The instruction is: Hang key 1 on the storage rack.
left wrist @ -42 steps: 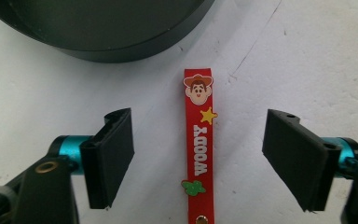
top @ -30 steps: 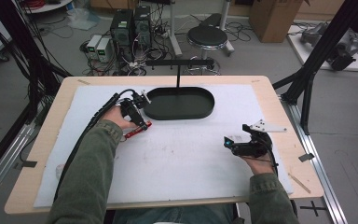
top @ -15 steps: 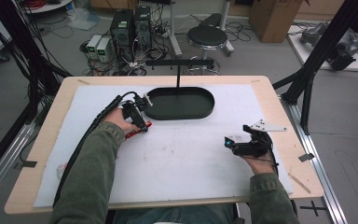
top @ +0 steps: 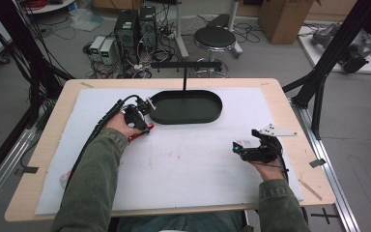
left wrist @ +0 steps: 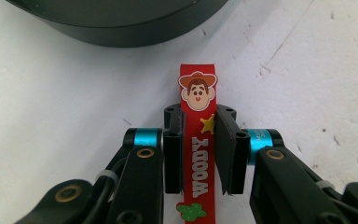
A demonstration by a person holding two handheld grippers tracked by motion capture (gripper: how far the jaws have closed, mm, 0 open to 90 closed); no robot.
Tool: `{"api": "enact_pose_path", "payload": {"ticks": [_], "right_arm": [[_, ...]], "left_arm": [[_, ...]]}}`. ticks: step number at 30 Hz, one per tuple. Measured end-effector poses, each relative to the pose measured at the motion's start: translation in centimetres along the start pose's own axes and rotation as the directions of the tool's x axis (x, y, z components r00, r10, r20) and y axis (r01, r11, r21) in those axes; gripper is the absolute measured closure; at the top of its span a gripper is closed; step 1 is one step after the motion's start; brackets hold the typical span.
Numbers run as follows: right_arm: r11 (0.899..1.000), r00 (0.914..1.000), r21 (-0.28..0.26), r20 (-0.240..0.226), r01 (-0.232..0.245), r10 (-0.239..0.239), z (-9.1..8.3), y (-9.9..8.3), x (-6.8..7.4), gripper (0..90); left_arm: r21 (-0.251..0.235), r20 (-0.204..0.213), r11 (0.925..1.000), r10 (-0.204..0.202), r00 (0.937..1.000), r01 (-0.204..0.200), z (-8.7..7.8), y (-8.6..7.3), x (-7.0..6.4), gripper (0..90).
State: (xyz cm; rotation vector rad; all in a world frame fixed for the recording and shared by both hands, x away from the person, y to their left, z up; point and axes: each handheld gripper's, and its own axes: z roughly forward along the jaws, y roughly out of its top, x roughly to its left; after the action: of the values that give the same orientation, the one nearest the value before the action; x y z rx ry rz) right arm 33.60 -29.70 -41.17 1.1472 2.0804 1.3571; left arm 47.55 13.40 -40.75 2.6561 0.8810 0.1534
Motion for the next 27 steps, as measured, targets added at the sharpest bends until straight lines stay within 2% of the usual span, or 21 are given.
{"api": "enact_pose_path", "payload": {"ticks": [2, 5, 9, 12, 14, 17, 19, 20, 24, 26, 27], "right_arm": [[1.0, 1.0, -0.002, 0.0, -0.001, 0.001, 0.0, 0.0, -0.1, 0.7], [1.0, 1.0, -0.004, -0.005, -0.001, 0.001, 0.0, 0.0, -0.1, 0.7], [1.0, 1.0, -0.005, -0.003, -0.002, 0.002, -0.1, 0.0, 0.0, 0.7], [1.0, 1.0, -0.005, -0.004, 0.0, 0.0, 0.0, 0.0, 0.0, 0.7], [1.0, 1.0, -0.002, -0.004, 0.005, -0.005, 0.0, -0.1, 0.0, 0.7], [1.0, 1.0, 0.002, -0.009, 0.005, -0.005, 0.1, -0.1, 0.1, 0.7], [1.0, 0.9999, 0.004, -0.013, 0.006, -0.006, 0.2, -0.1, 0.1, 0.7], [1.0, 0.9999, 0.003, -0.015, 0.007, -0.007, 0.2, -0.1, 0.2, 0.7], [1.0, 0.9998, 0.007, -0.019, 0.001, -0.001, 0.3, -0.1, 0.2, 0.7], [1.0, 0.9997, 0.009, -0.022, 0.003, -0.003, 0.3, -0.1, 0.3, 0.7], [1.0, 0.9997, 0.007, -0.022, 0.008, -0.007, 0.4, -0.1, 0.3, 0.7]], "left_arm": [[-0.007, 0.009, 0.9999, -0.01, 0.9999, 0.01, -0.5, -0.1, 0.2, 74.5], [-0.023, 0.024, 0.9984, -0.05, 0.9984, 0.051, -1.3, -0.3, 0.5, 74.5], [-0.062, 0.029, 0.9968, -0.049, 0.9984, 0.05, -2.6, -0.4, 0.6, 74.6], [-0.11, 0.055, 0.9922, -0.054, 0.997, 0.06, -3.8, -0.5, 0.6, 74.7], [-0.154, 0.072, 0.9857, -0.057, 0.9957, 0.068, -4.7, -0.6, 0.6, 74.7], [-0.226, 0.063, 0.973, -0.034, 0.9974, 0.048, -6.1, -0.6, 0.3, 74.8], [-0.272, 0.056, 0.9609, -0.041, 0.9976, 0.054, -7.0, -0.8, 0.3, 74.8], [-0.297, 0.059, 0.9525, -0.052, 0.9969, 0.067, -7.5, -0.9, 0.4, 74.8], [-0.338, 0.063, 0.9353, -0.088, 0.9942, 0.104, -8.9, -1.3, 0.9, 74.7], [-0.362, 0.068, 0.9244, -0.102, 0.9925, 0.12, -9.8, -1.6, 1.2, 74.8], [-0.367, 0.071, 0.922, -0.106, 0.9919, 0.125, -10.1, -1.7, 1.3, 74.7]]}}
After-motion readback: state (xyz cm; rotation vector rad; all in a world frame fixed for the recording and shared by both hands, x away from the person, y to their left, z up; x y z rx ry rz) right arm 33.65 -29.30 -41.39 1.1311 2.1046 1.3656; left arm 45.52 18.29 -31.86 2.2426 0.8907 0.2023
